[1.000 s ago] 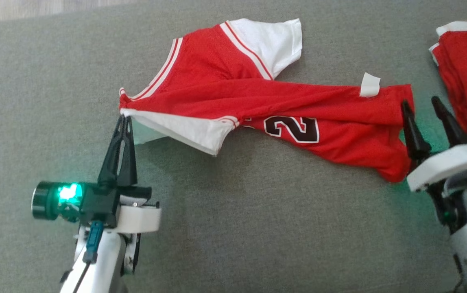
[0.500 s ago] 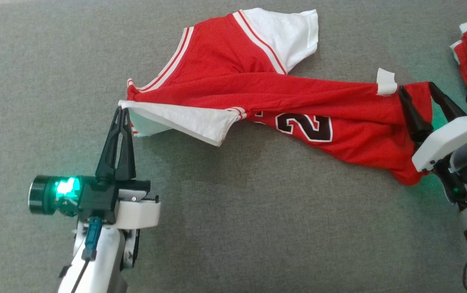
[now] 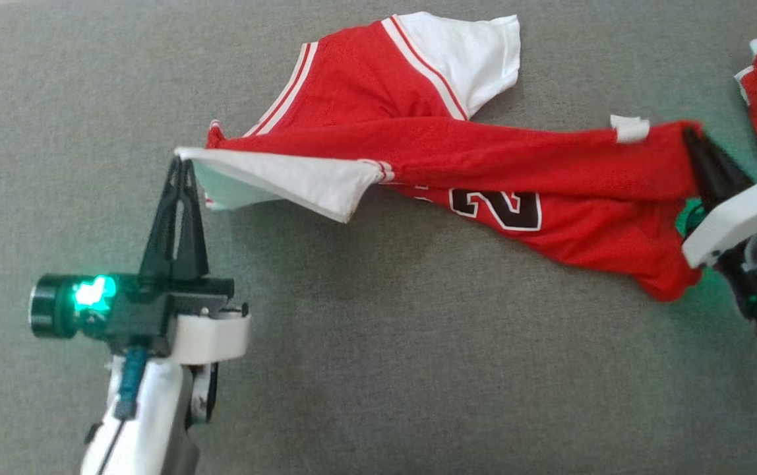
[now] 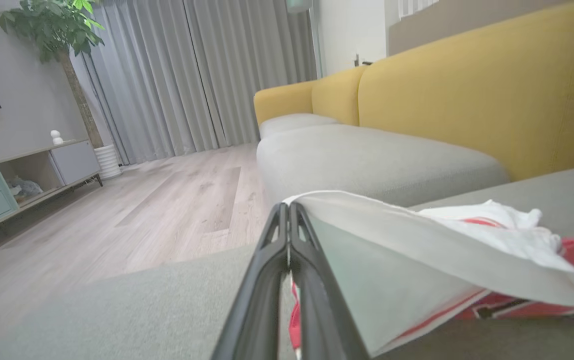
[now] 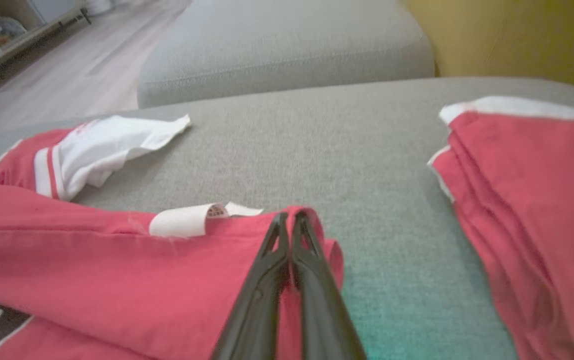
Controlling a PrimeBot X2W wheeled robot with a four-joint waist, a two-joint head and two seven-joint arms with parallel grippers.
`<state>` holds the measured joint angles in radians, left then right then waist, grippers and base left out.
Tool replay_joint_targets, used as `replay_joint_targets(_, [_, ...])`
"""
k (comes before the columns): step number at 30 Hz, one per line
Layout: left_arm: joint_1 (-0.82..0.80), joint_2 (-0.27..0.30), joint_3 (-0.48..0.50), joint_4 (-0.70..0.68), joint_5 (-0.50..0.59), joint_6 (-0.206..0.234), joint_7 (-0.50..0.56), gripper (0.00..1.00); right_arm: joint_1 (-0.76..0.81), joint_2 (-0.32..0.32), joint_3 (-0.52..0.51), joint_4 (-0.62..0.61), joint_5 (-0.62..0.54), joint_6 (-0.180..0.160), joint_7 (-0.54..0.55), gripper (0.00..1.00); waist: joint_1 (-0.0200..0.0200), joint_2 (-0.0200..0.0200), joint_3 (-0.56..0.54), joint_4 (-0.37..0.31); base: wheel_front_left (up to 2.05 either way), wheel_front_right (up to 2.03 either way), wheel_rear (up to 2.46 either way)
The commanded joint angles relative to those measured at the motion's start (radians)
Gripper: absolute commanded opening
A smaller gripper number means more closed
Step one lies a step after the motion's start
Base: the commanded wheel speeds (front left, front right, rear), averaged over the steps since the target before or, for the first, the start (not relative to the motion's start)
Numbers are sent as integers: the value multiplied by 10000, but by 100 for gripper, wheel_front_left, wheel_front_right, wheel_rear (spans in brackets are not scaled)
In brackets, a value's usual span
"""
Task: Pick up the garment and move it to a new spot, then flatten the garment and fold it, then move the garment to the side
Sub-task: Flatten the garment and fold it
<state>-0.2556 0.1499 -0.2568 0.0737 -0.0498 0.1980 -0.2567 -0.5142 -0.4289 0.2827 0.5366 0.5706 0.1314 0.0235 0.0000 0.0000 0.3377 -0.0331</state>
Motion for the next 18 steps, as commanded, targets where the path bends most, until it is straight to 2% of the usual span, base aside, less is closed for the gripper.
replay_joint_targets(1, [-489,114,453,-520,-191,-97,-51,0,-270,-356,-52,-493,180,-7,-201,0,0,0,-53,-58,0,0,0])
replay_joint_targets(5, [-962,227,873,-1132,-811,-659,-51,0,-423,-775,-441,-1542,725,-7,-643,0,0,0,-290,-220,0,0,0])
replay_joint_targets(11, [-2319,697,1383,-1870,-1665,-1641,25,0,-620,-1525,-1308,-3533,1159,-7,-953,0,0,0,-915,-354,0,0,0])
replay_joint_targets(18, [-4637,1238,1461,-2709,-2245,-2402,1089,0,-1168,-2018,-2464,-5416,814,-7,-609,0,0,0,-1770,-357,0,0,0])
